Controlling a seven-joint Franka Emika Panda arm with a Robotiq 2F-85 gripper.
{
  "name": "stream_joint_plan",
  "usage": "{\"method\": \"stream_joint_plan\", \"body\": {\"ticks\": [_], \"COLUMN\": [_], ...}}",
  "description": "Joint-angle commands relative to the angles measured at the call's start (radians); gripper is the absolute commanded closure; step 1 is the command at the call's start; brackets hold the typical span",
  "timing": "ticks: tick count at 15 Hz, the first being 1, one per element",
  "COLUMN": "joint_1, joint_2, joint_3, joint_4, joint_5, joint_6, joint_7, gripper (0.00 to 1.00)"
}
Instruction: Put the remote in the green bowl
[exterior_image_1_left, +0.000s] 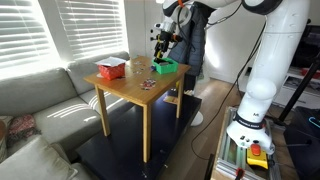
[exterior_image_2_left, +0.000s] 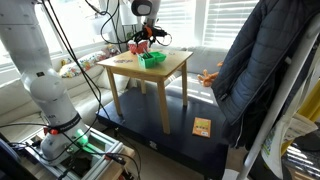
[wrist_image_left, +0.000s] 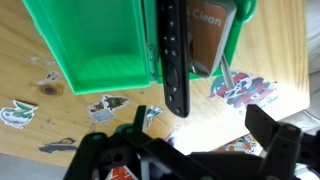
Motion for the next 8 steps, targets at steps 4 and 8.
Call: {"method": "stream_joint_plan", "body": {"ticks": [4,8], "joint_1": [0.064,0.089], "joint_2": [-0.161,-0.243], "joint_3": [-0.015,-0.010], "joint_4": [-0.057,-0.091], "joint_5": [-0.101,-0.227], "joint_6": [0.058,0.100], "joint_7": [0.371,0.635], "gripper": [0.00,0.00]}}
